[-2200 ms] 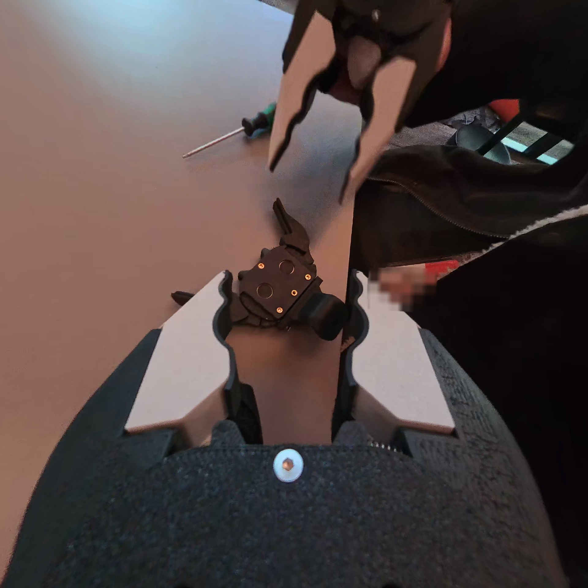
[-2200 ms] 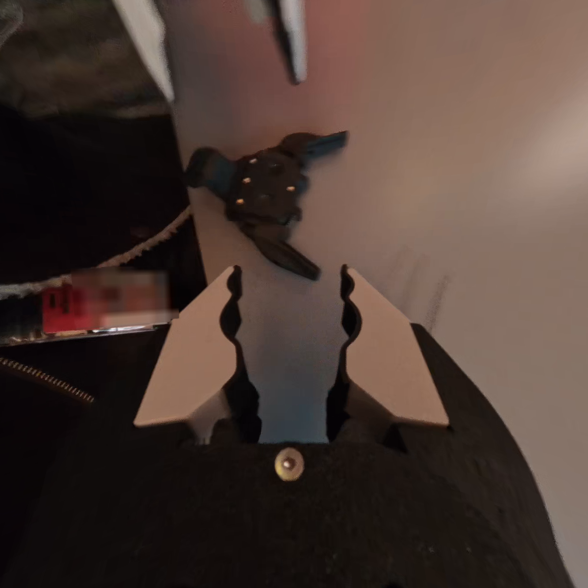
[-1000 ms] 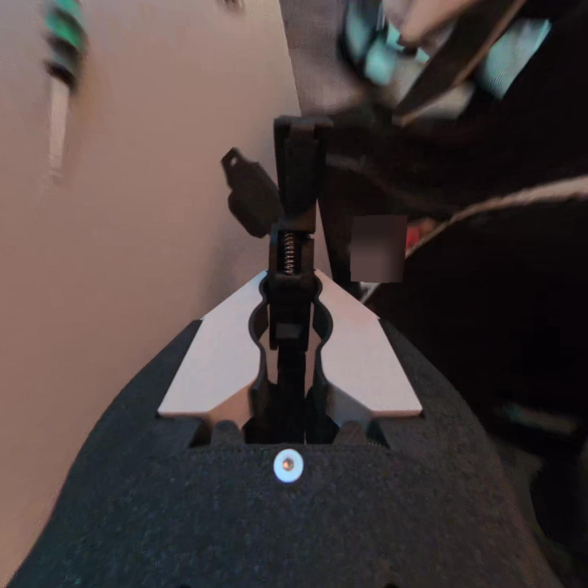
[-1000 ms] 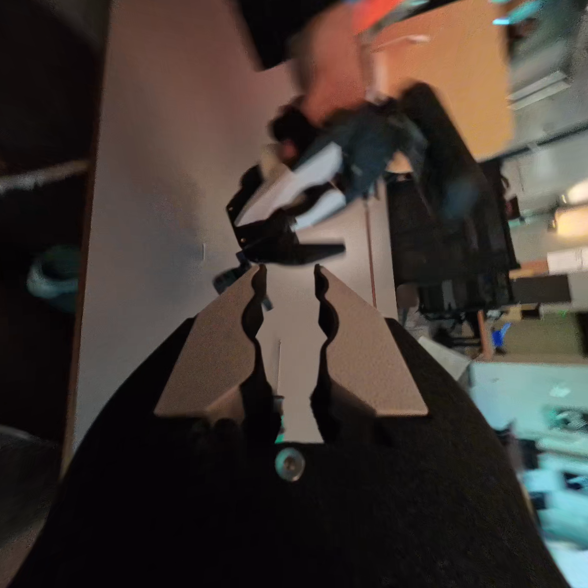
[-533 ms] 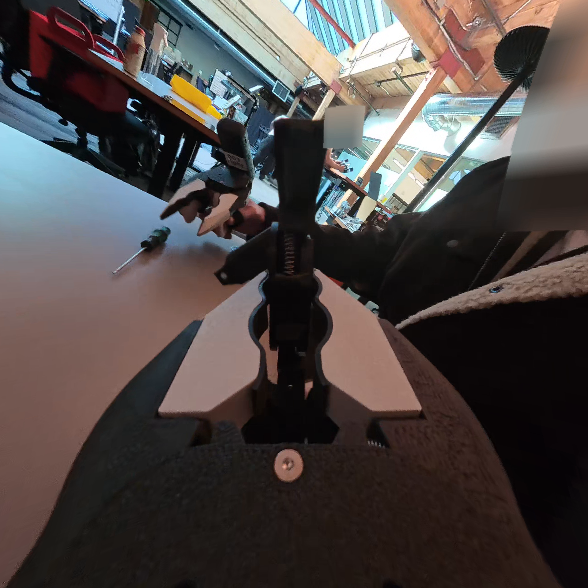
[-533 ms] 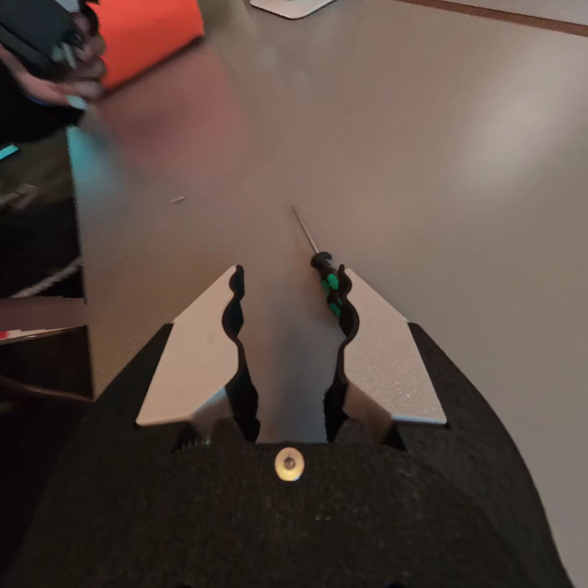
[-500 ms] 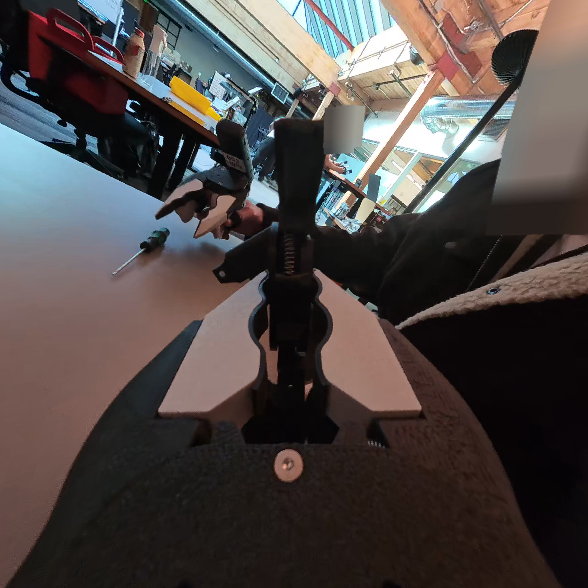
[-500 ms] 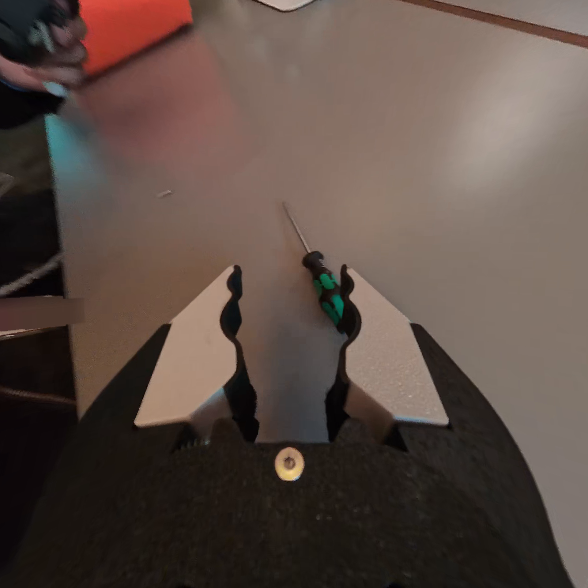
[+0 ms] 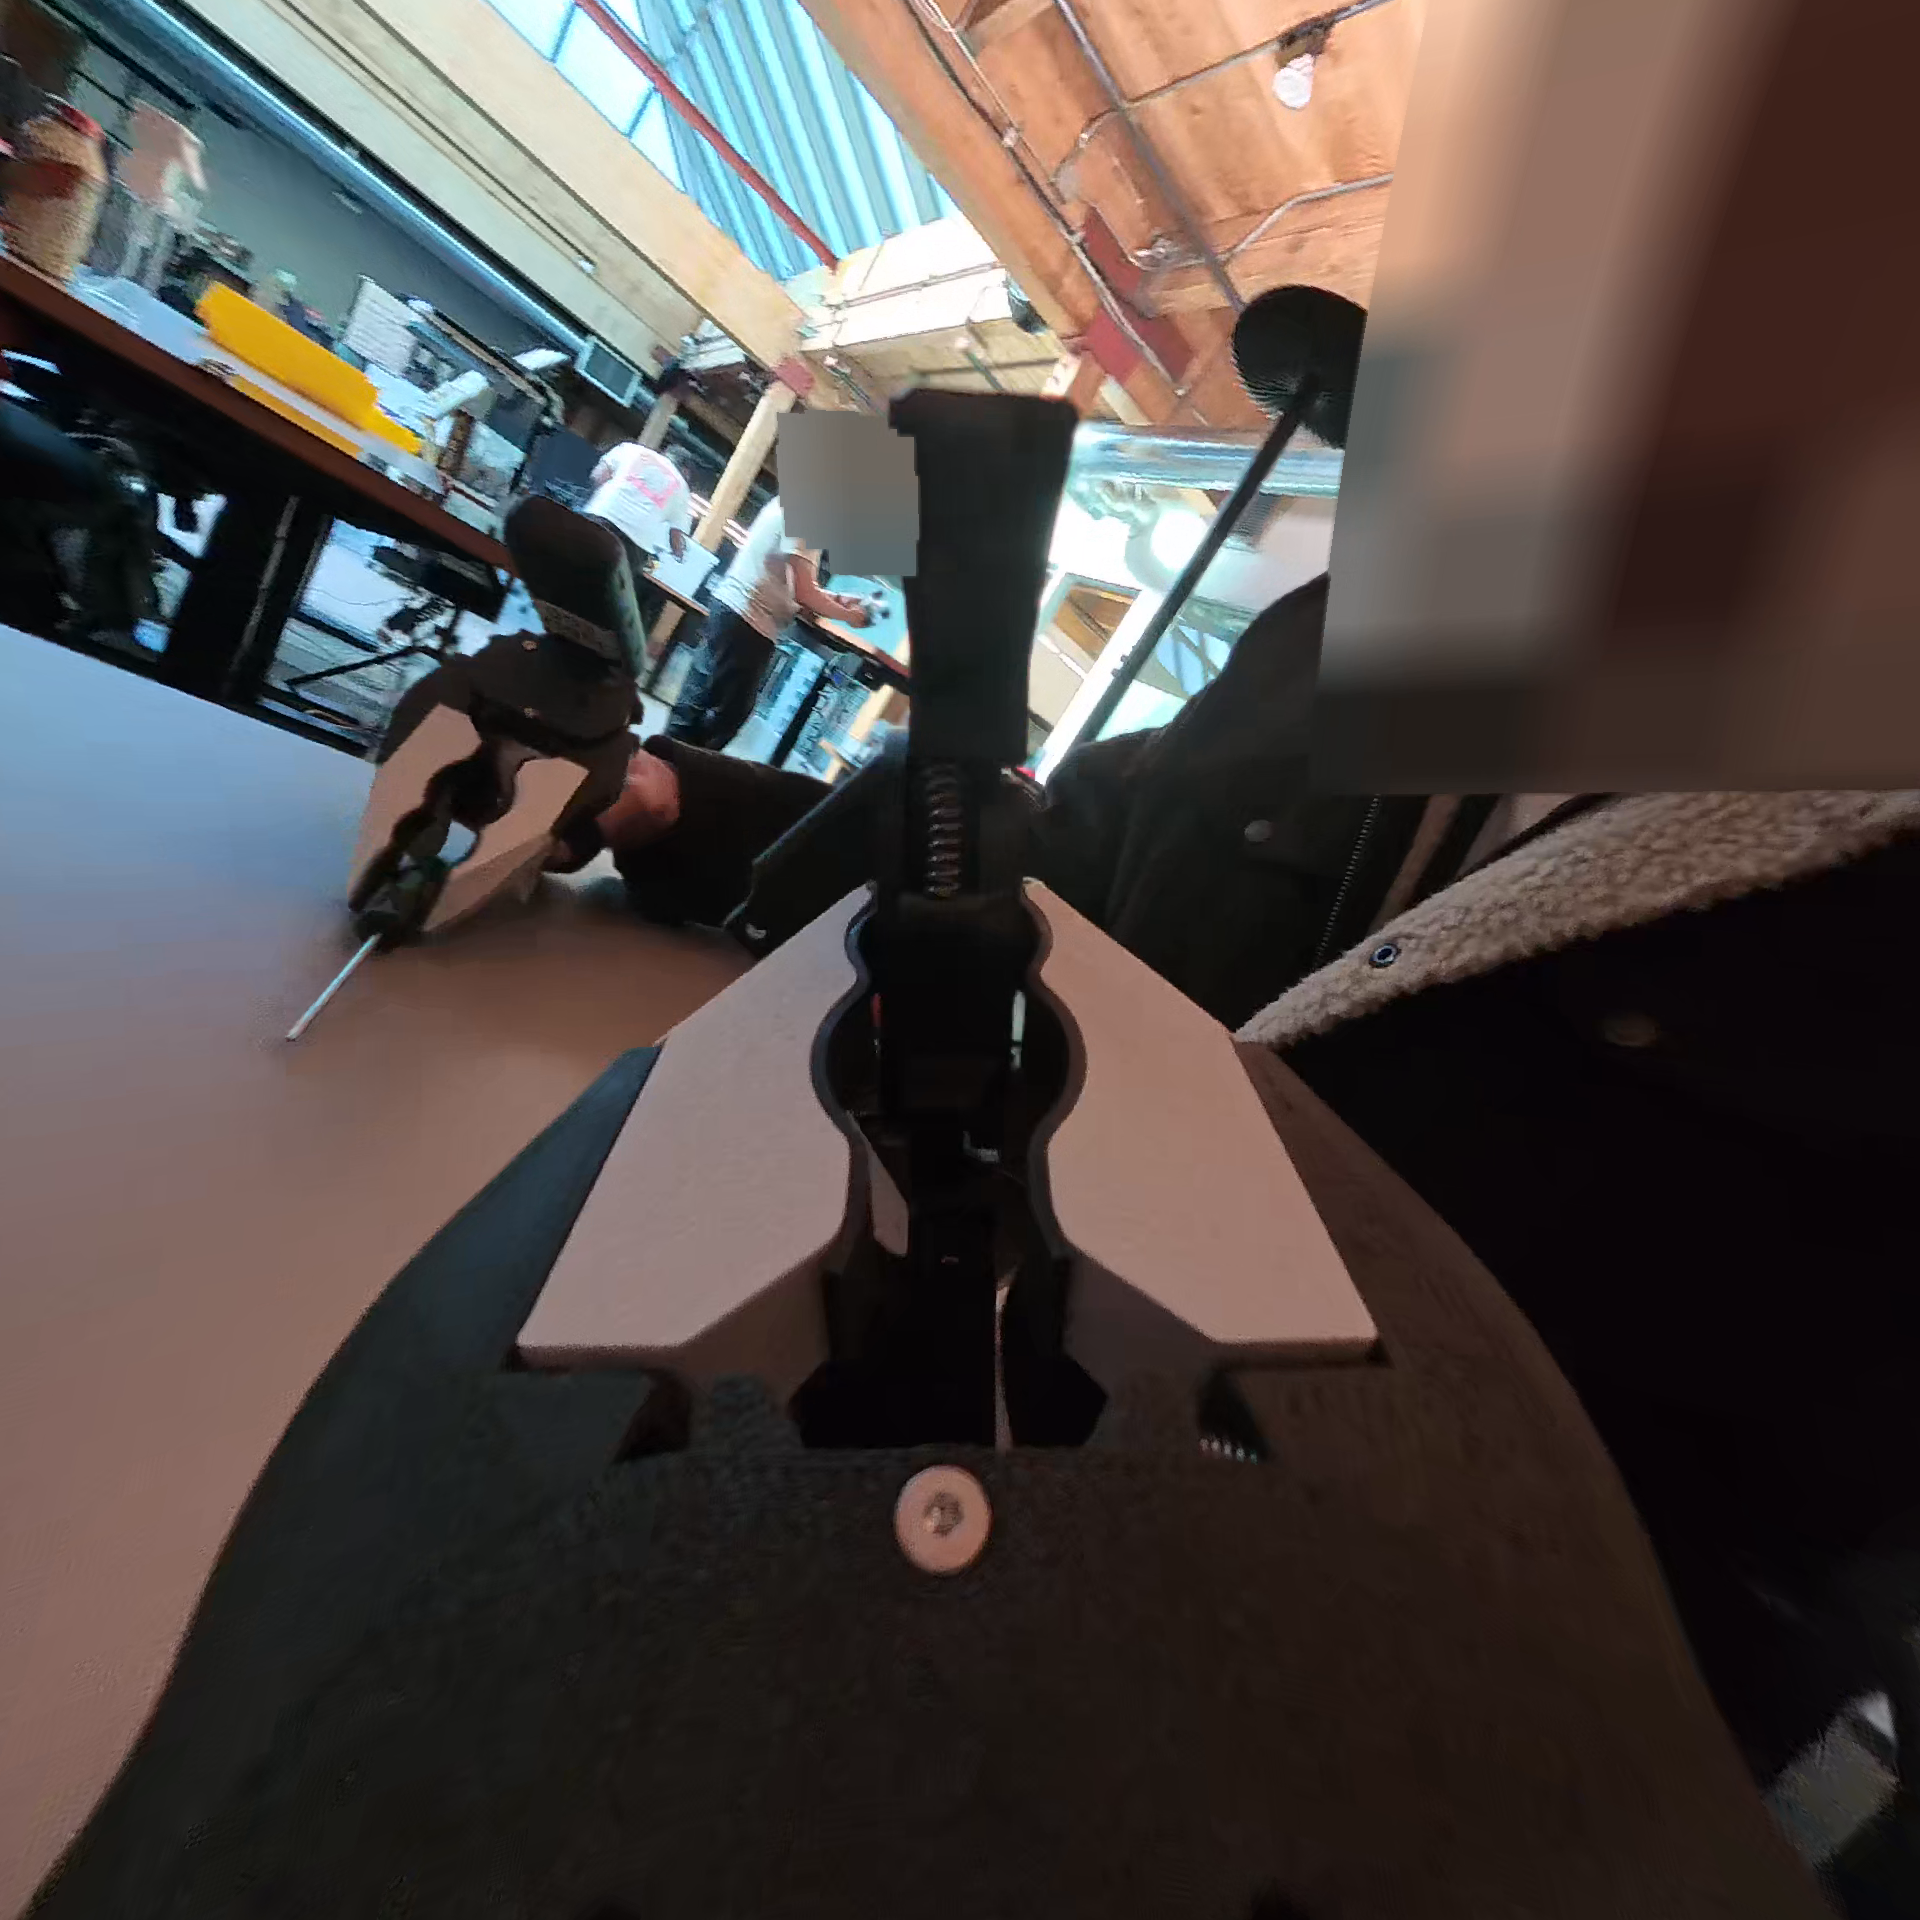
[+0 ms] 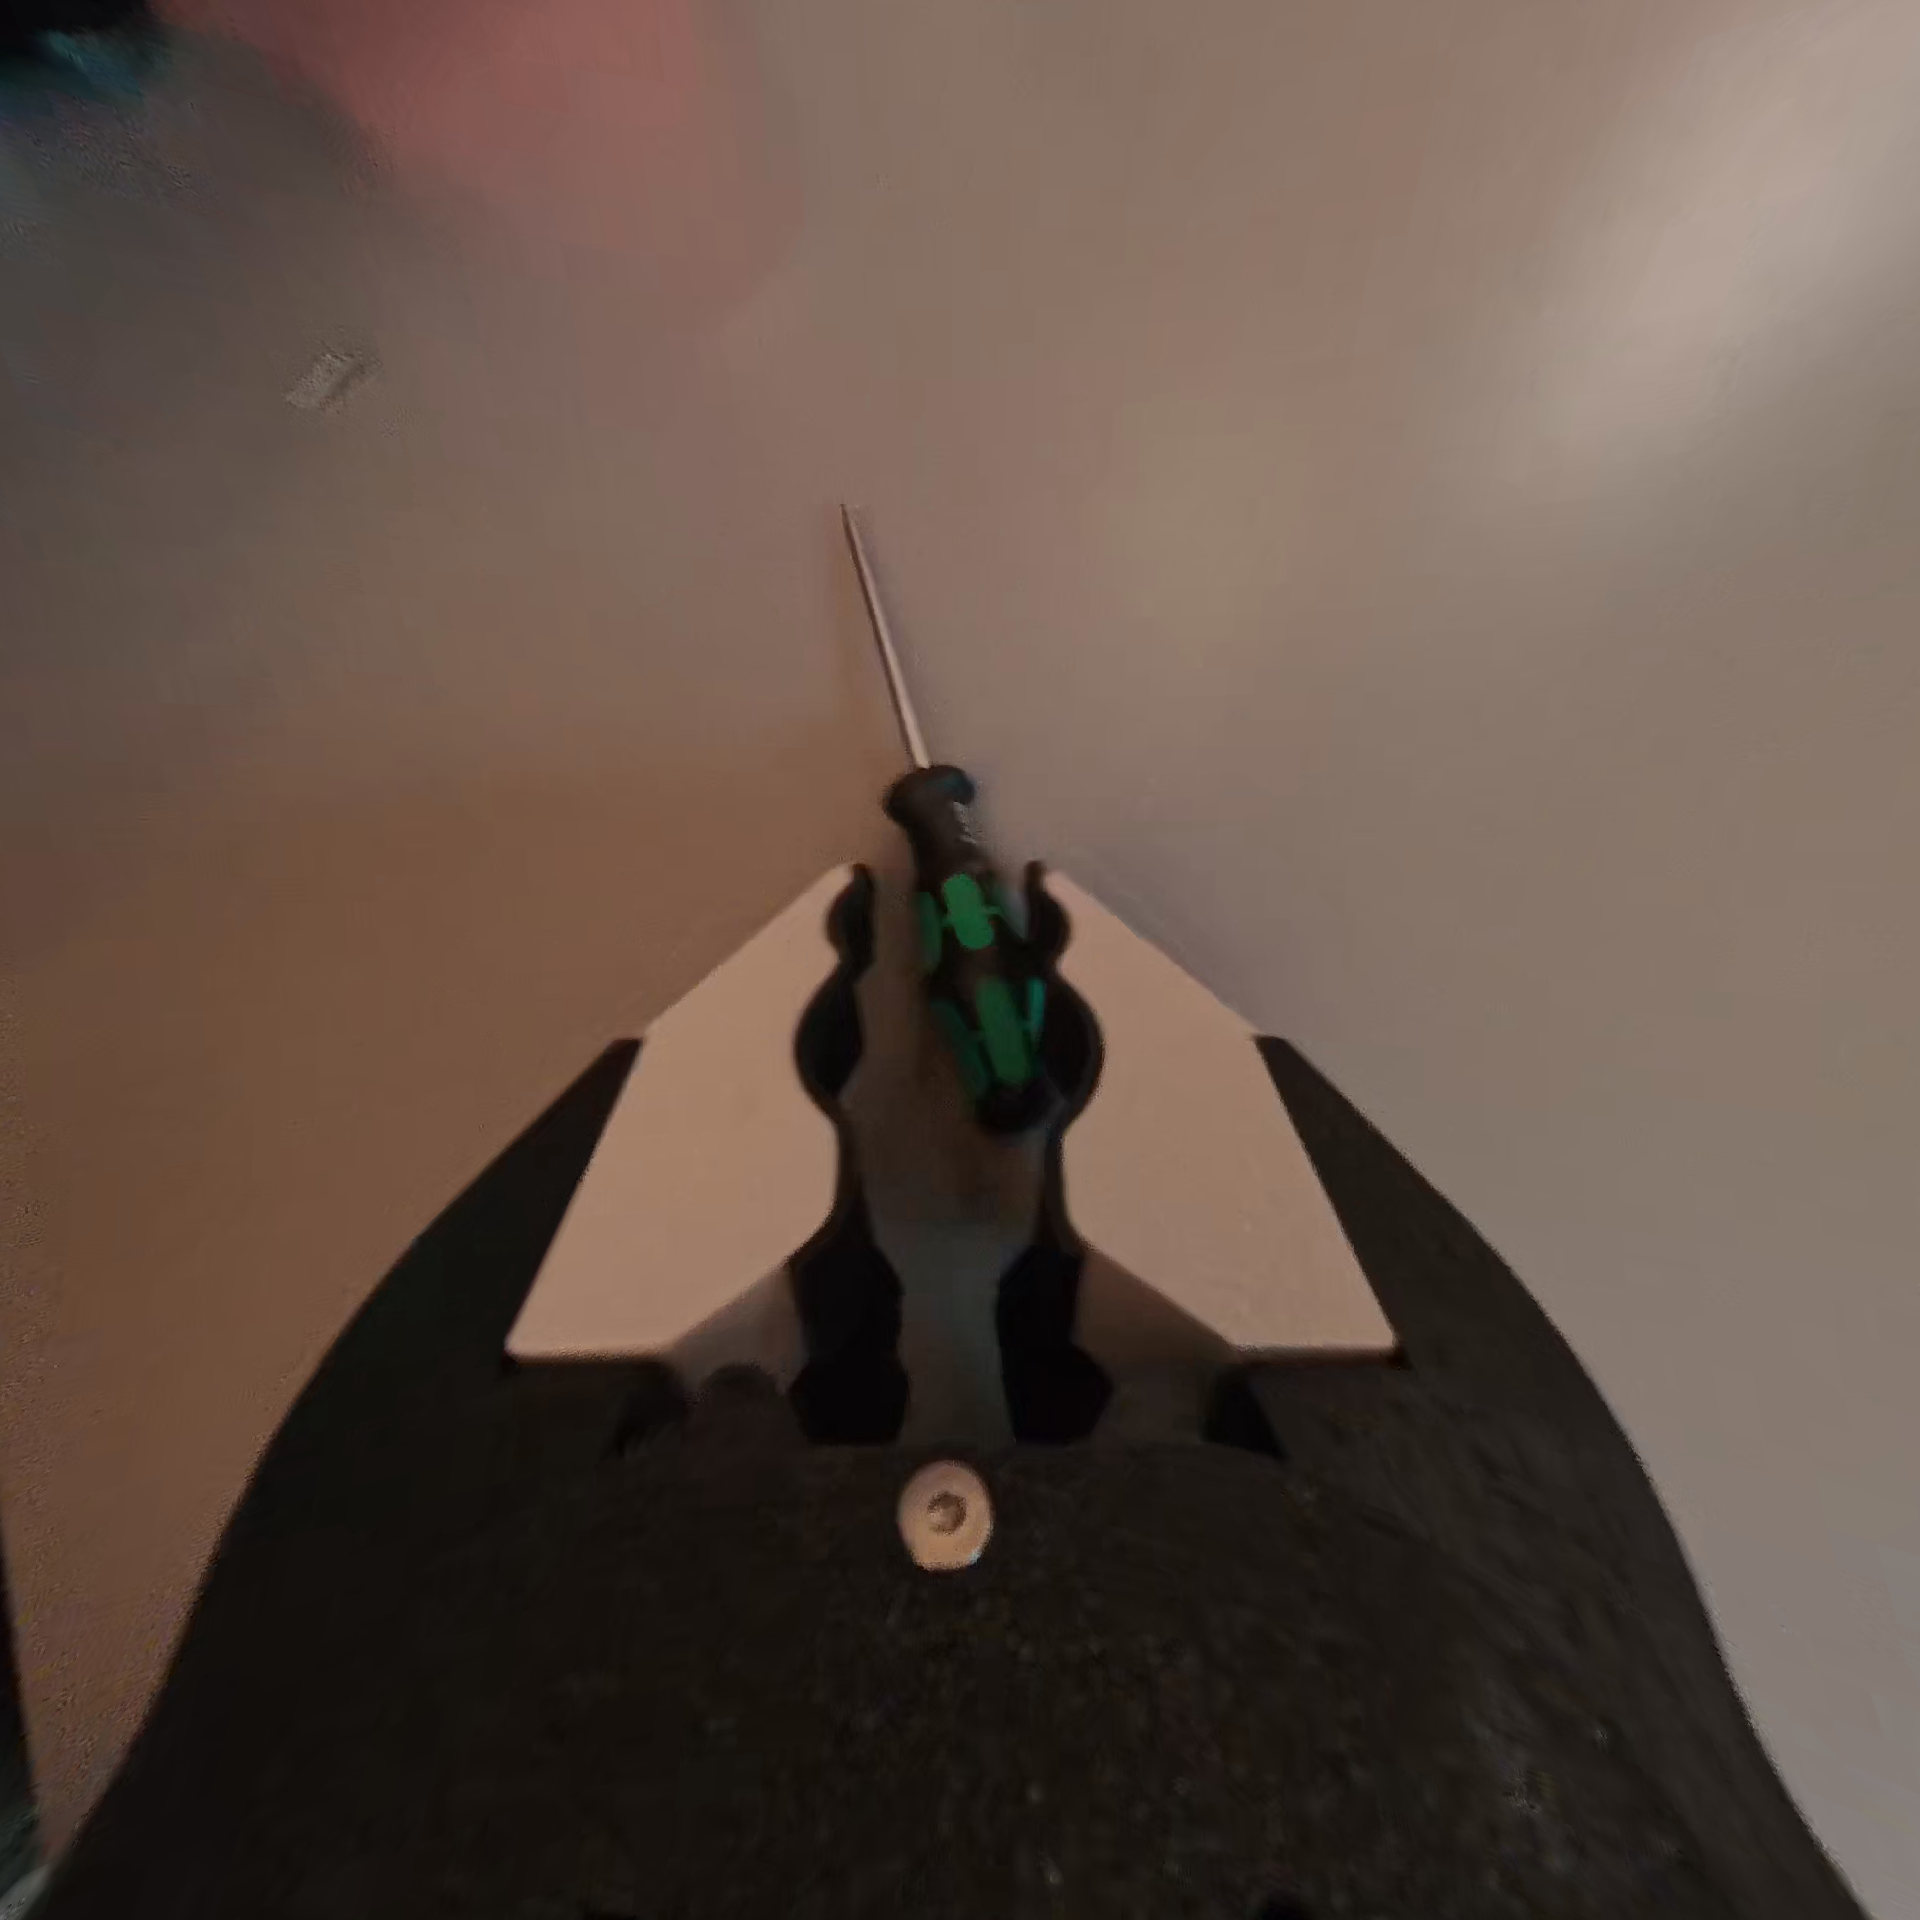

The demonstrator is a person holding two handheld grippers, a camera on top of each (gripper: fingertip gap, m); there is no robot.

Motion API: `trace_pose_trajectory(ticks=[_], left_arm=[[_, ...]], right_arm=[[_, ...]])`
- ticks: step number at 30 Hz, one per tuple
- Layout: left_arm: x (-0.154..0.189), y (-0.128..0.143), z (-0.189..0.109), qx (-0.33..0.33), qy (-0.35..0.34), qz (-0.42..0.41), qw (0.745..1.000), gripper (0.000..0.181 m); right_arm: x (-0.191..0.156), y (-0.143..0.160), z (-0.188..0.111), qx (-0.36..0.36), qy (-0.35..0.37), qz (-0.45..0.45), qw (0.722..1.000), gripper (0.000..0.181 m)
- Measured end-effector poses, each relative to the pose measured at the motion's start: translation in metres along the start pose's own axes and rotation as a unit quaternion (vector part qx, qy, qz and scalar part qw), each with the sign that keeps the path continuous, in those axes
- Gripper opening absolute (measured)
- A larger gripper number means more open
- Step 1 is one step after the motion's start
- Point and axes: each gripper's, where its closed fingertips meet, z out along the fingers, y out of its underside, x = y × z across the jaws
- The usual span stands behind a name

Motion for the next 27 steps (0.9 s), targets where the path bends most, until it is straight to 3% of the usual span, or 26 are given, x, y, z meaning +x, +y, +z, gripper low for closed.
trace_pose_trajectory(ticks=[1,3,6,8,11,16,27], left_arm=[[-0.007,-0.001,-0.001,-0.007,0.008,0.0,1.0,0.021],[-0.021,-0.004,-0.002,-0.017,0.016,0.004,1.0,0.021],[-0.036,-0.009,-0.007,-0.015,0.024,0.021,0.999,0.021],[-0.047,-0.009,-0.013,0.002,0.022,0.02,1.0,0.021],[-0.042,-0.004,-0.012,-0.033,0.03,0.029,0.999,0.021],[-0.048,0.008,-0.009,-0.056,0.013,0.018,0.998,0.021],[-0.052,0.014,-0.006,-0.07,-0.002,0.025,0.997,0.021]], right_arm=[[0.0,0.0,0.002,-0.008,-0.002,-0.007,1.0,0.017],[-0.01,-0.02,0.001,0.021,-0.012,0.006,1.0,0.016],[-0.065,-0.083,-0.014,0.094,-0.073,0.041,0.992,0.016],[-0.092,-0.11,-0.02,0.092,-0.086,0.047,0.991,0.016],[-0.109,-0.134,-0.024,0.091,-0.073,0.046,0.992,0.016],[-0.118,-0.138,-0.02,0.057,-0.07,0.03,0.995,0.016],[-0.113,-0.133,-0.017,0.058,-0.07,0.061,0.994,0.016]])
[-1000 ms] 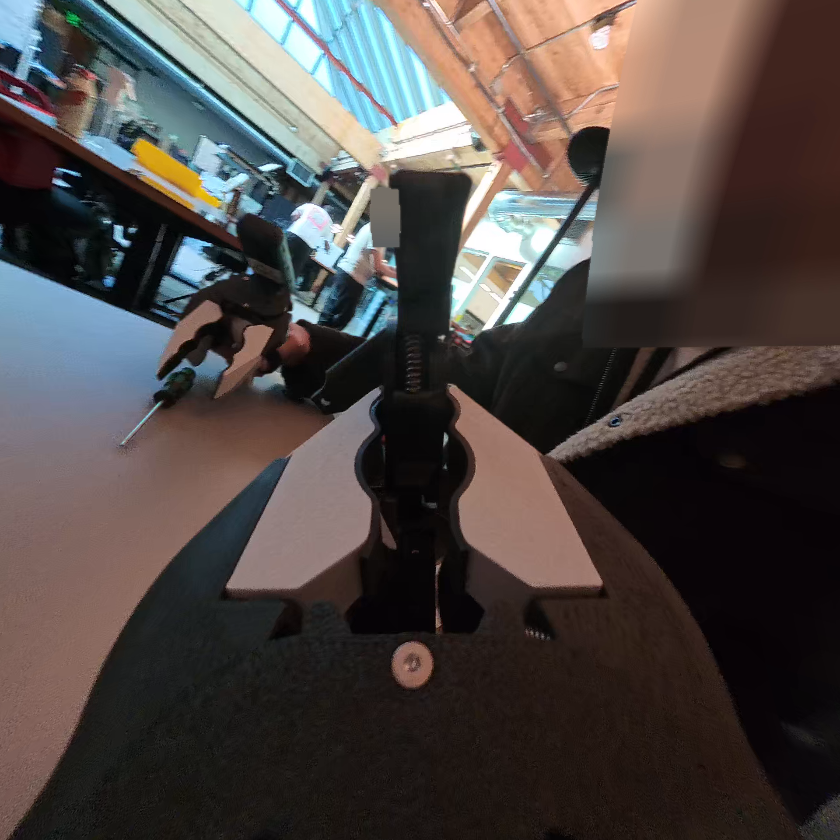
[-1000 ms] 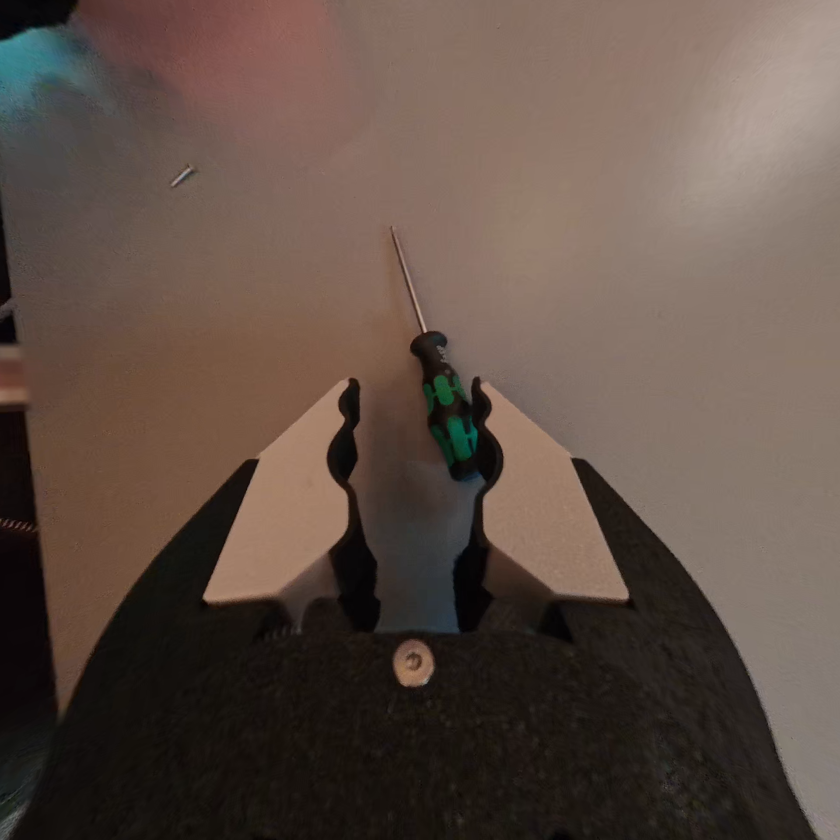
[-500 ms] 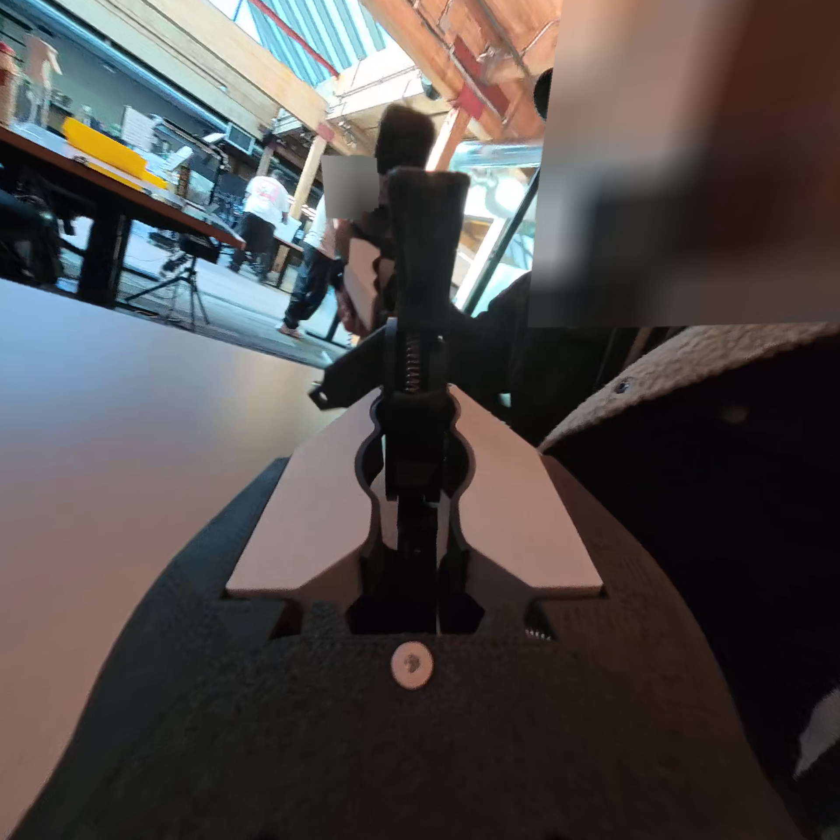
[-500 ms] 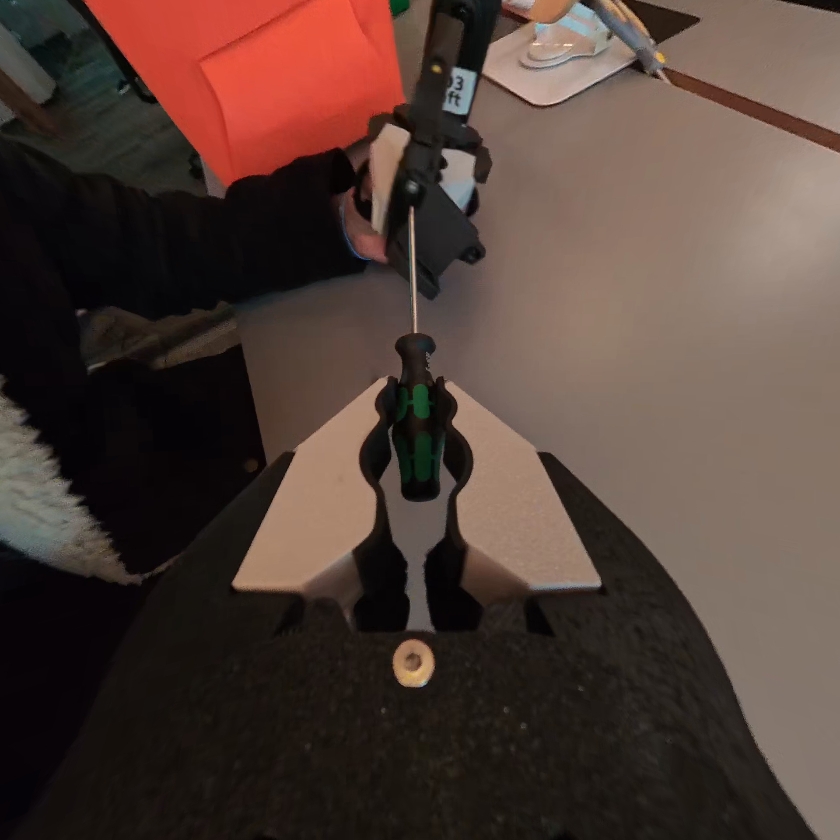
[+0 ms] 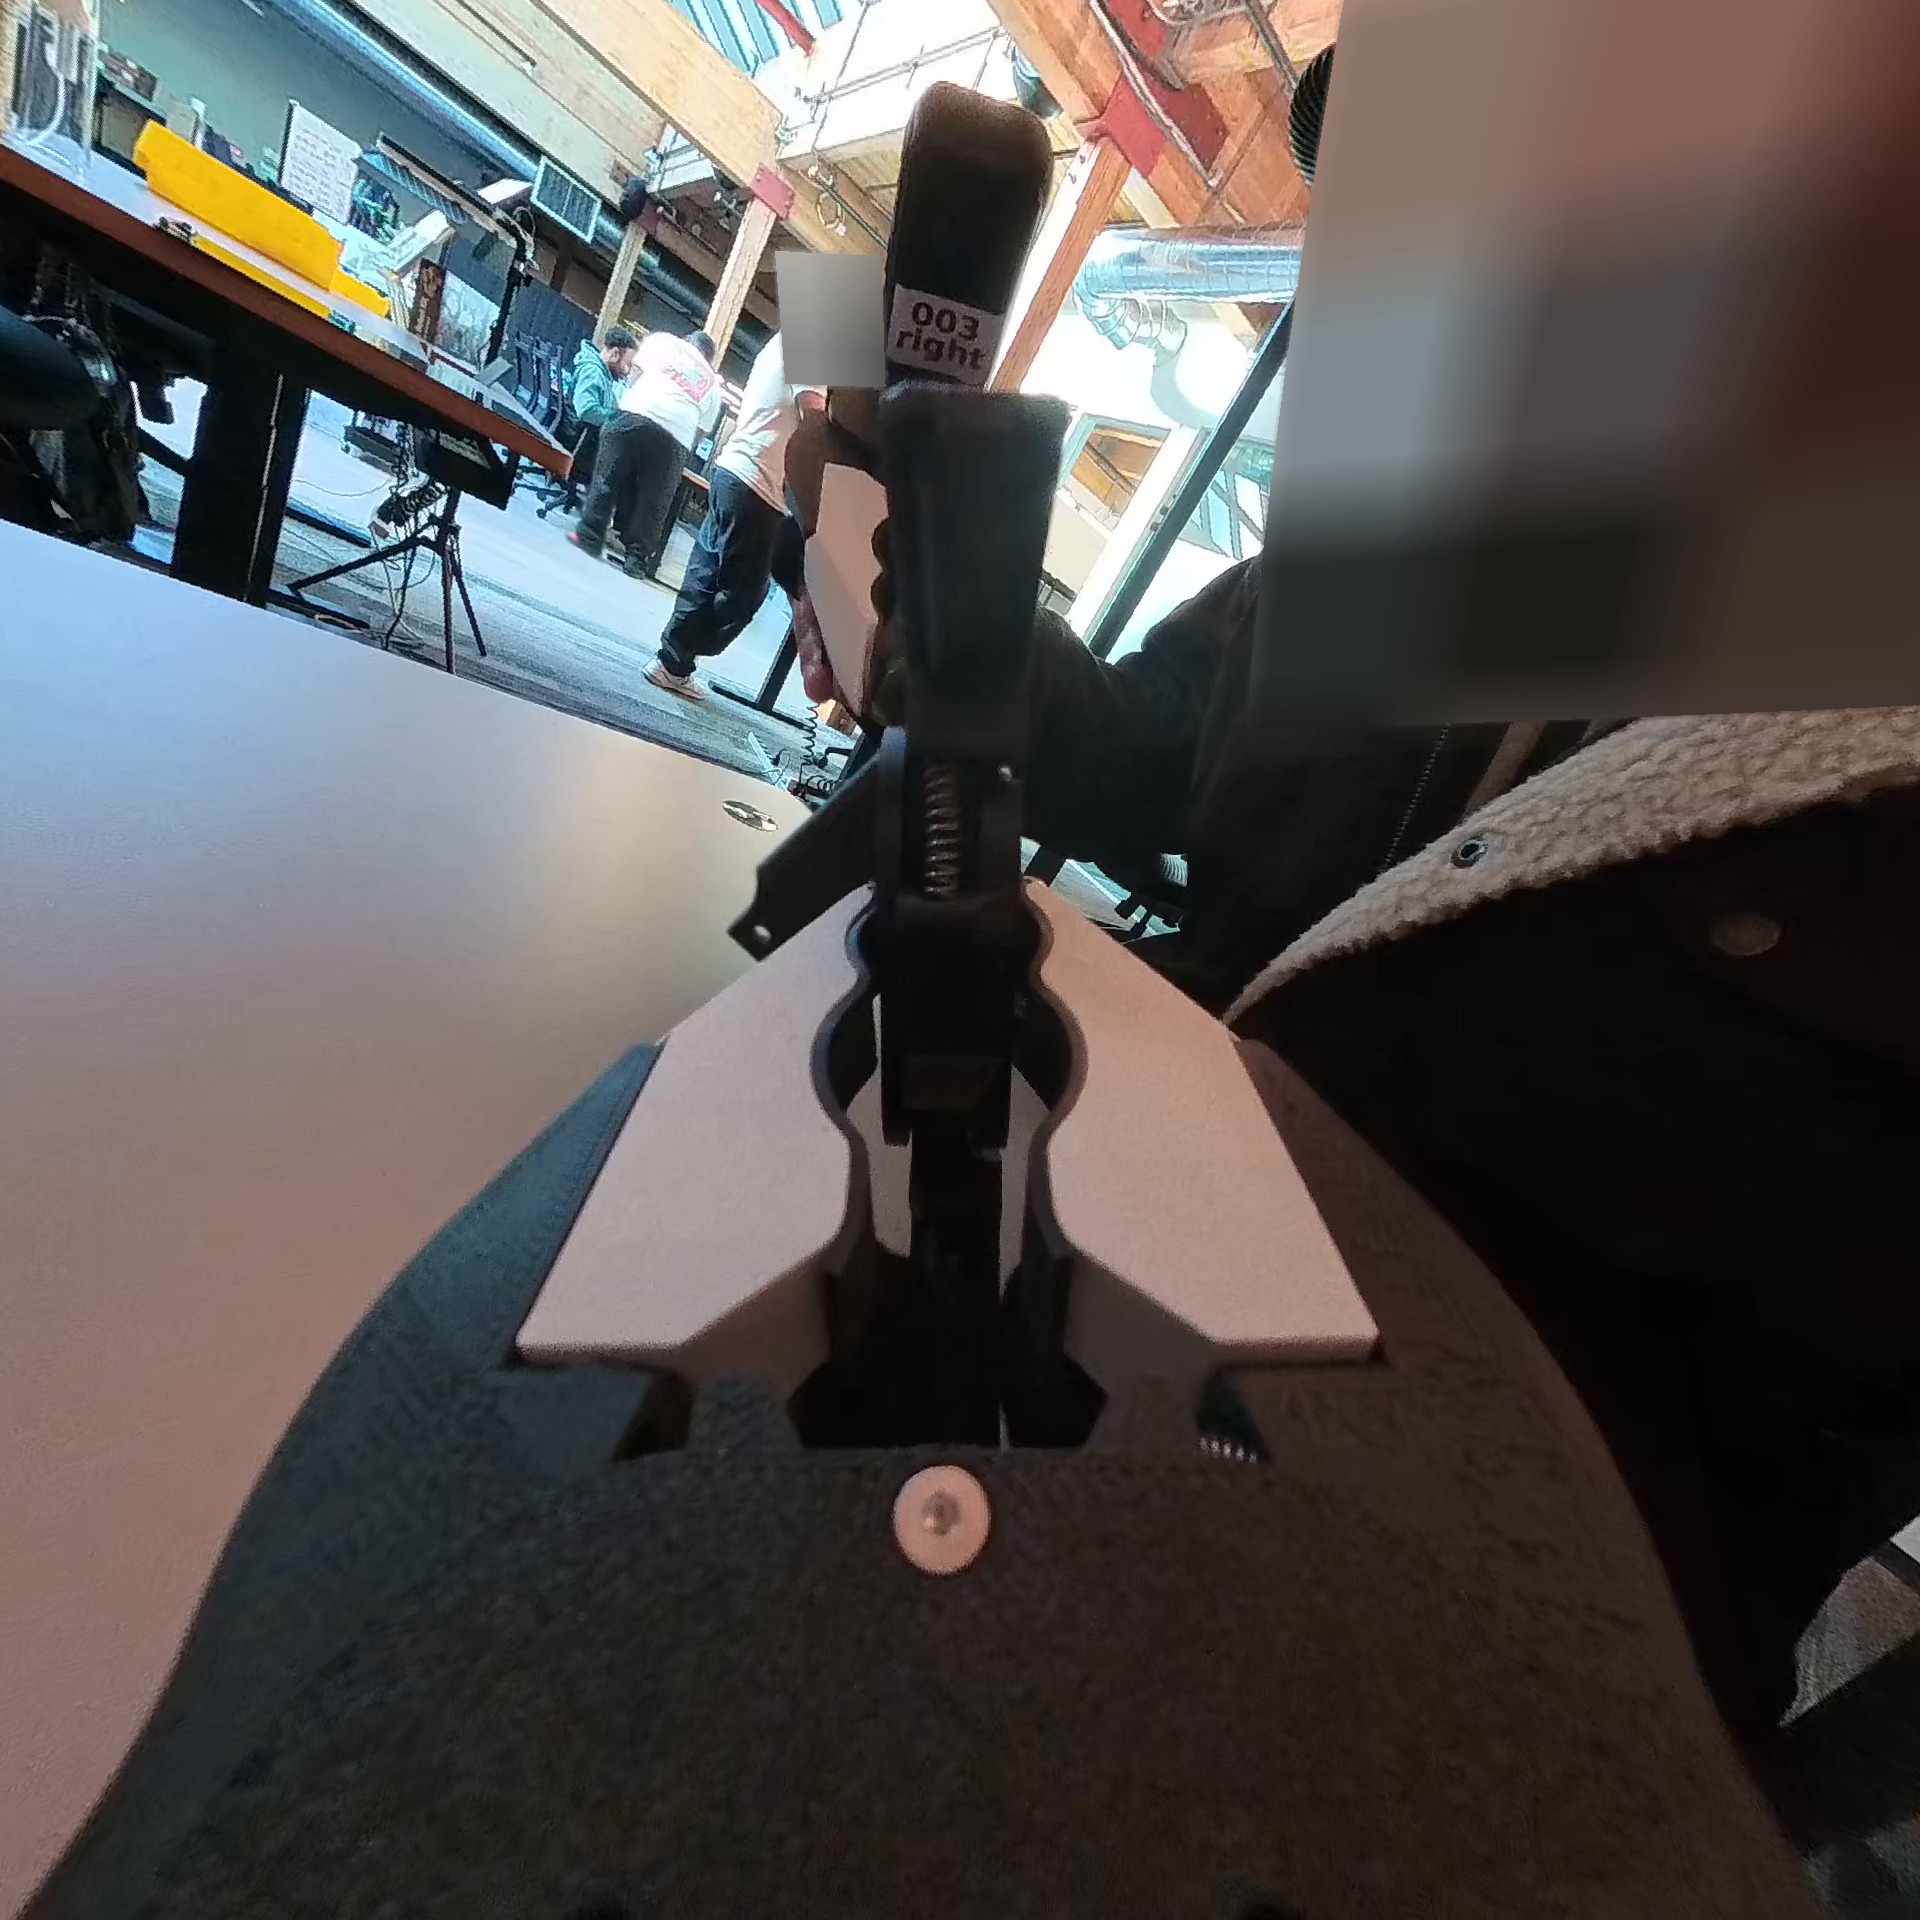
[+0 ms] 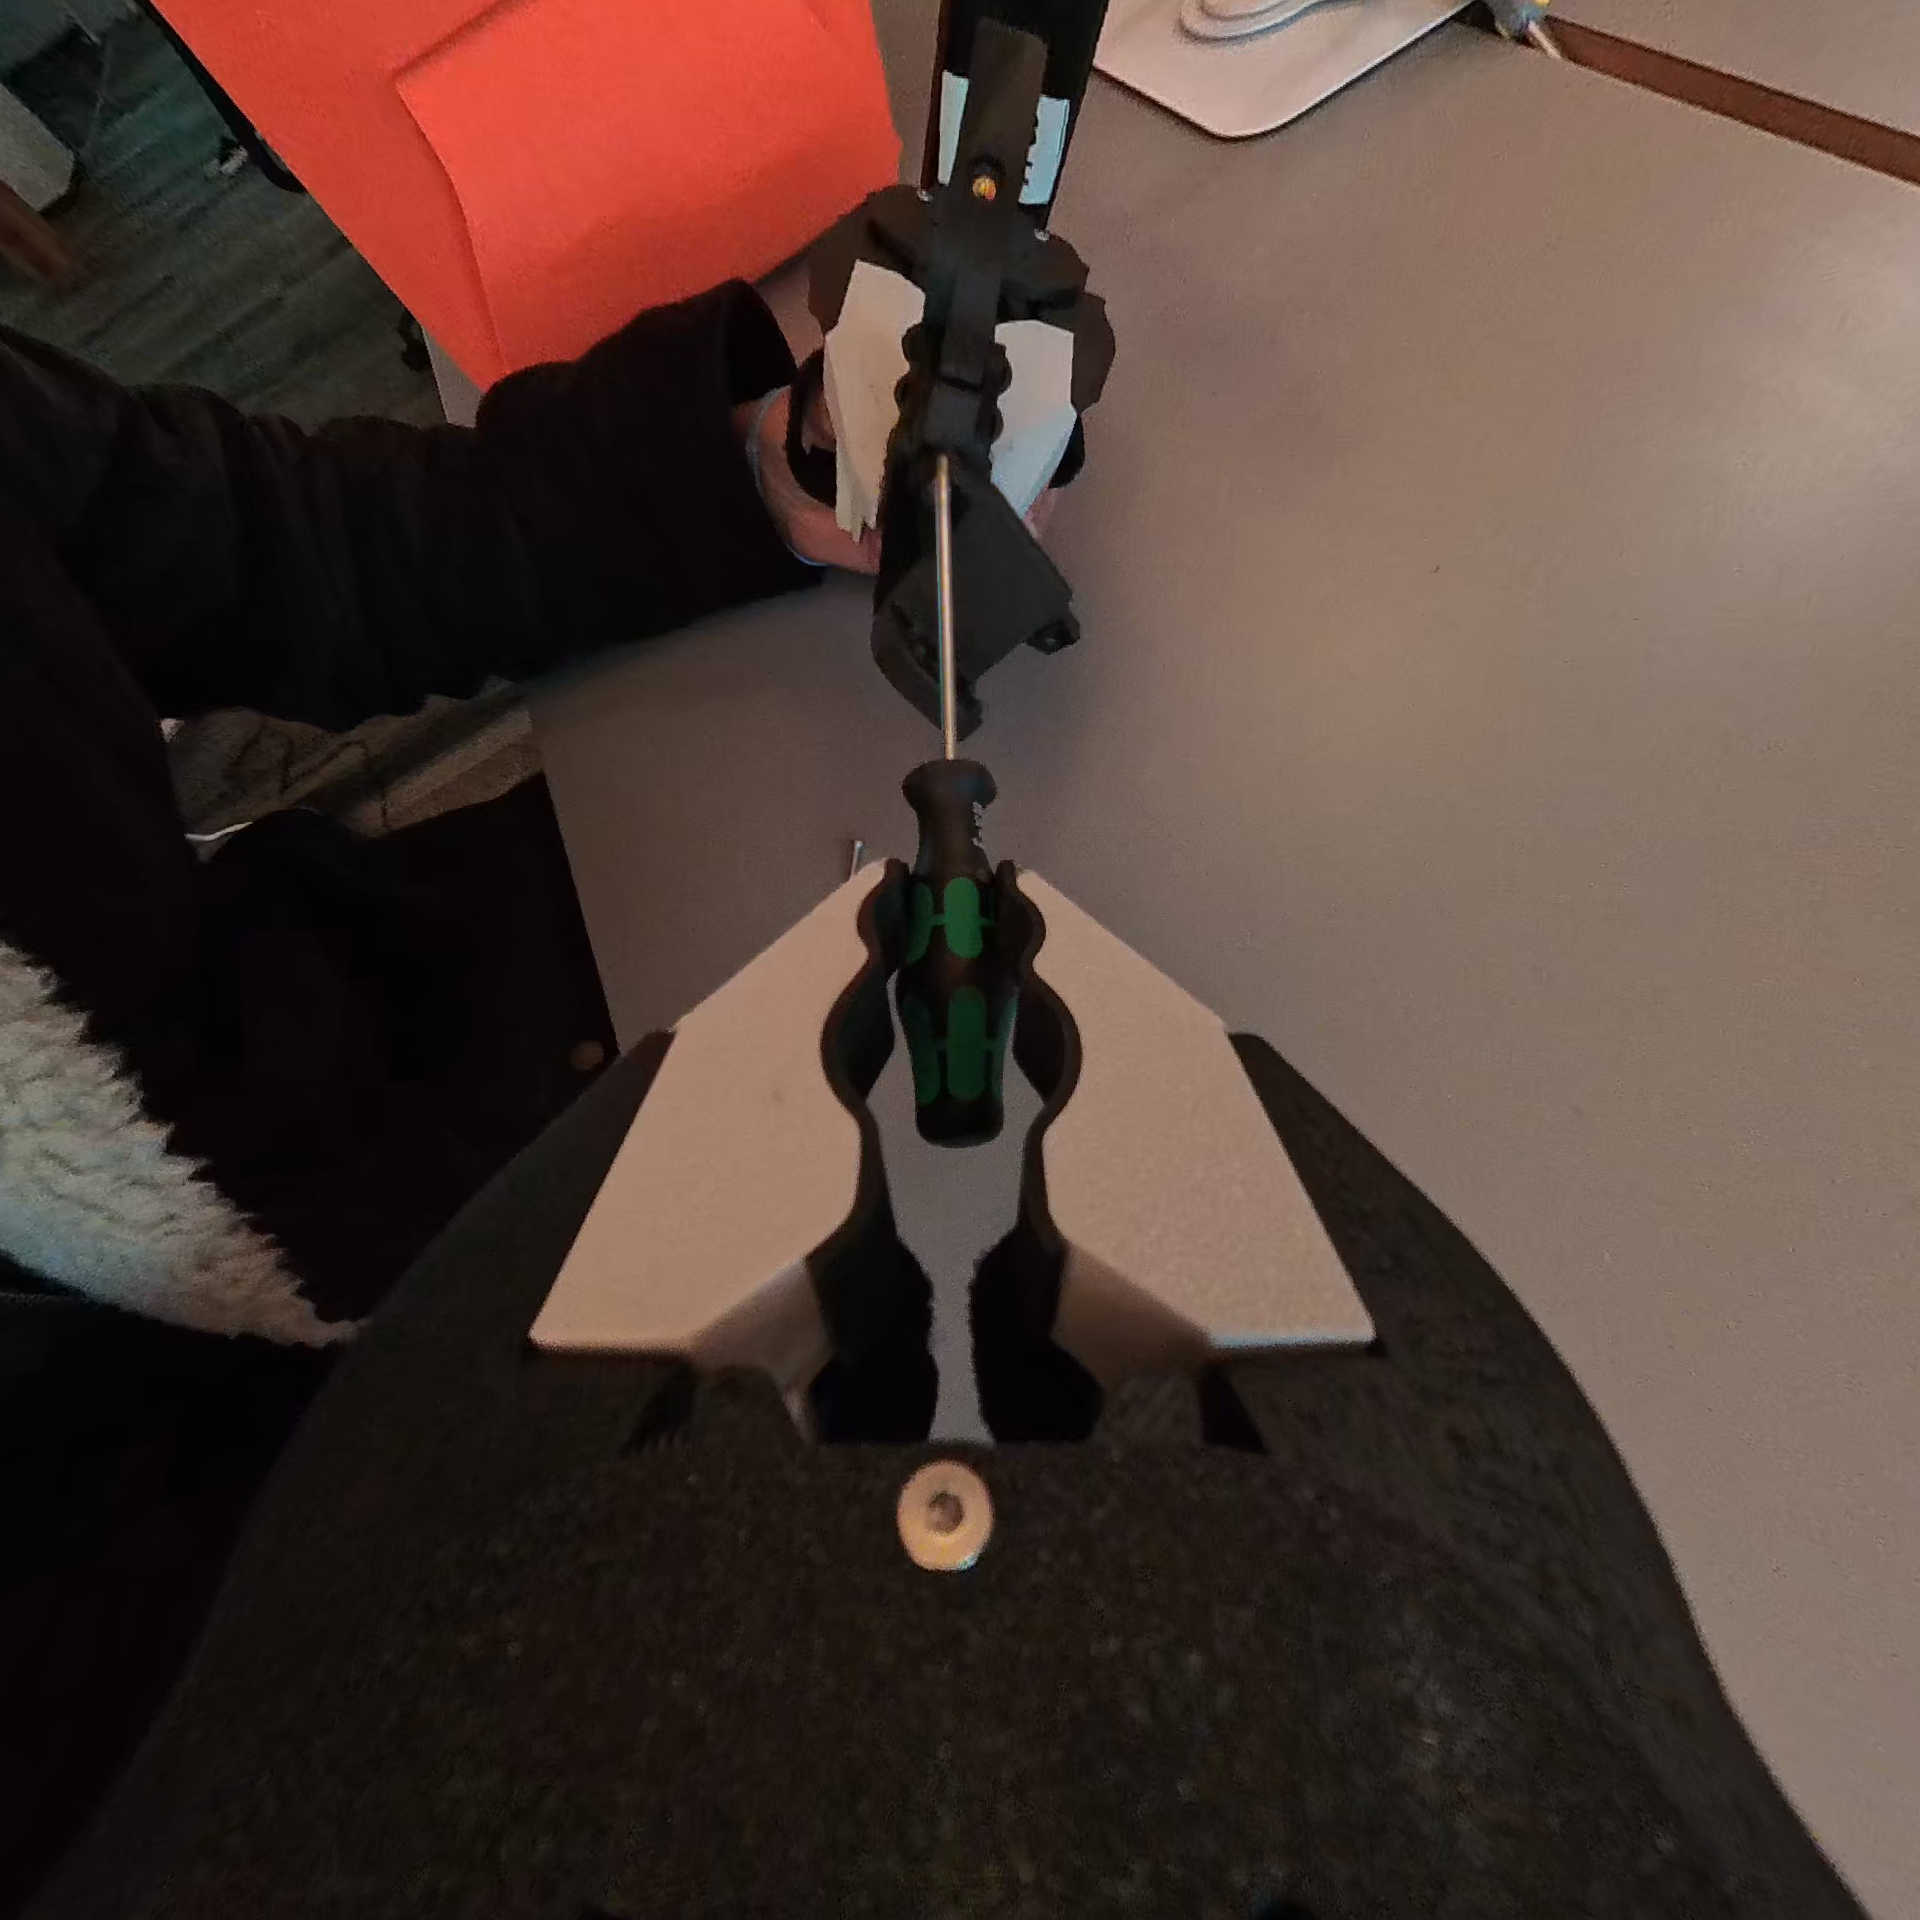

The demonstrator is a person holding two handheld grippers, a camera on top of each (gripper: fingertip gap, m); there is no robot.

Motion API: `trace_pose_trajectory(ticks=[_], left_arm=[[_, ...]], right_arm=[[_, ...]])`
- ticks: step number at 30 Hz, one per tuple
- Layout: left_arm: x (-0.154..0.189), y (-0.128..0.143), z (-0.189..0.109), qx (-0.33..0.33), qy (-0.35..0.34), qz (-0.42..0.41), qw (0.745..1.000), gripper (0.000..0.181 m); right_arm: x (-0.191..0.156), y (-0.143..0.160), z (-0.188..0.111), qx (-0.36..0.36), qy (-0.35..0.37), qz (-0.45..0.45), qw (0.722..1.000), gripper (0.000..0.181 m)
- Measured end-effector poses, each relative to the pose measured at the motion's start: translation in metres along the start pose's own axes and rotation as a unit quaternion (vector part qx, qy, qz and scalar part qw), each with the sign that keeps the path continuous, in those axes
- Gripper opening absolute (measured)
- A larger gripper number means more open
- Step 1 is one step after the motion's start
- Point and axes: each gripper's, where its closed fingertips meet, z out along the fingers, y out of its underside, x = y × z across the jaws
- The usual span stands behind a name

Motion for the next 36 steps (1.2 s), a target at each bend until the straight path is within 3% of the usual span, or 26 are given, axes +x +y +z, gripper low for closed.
trace_pose_trajectory(ticks=[36], left_arm=[[-0.01,0.001,0.009,-0.003,-0.02,0.017,1.0,0.021]], right_arm=[[0.001,0.005,0.002,-0.019,0.007,0.013,1.0,0.016]])
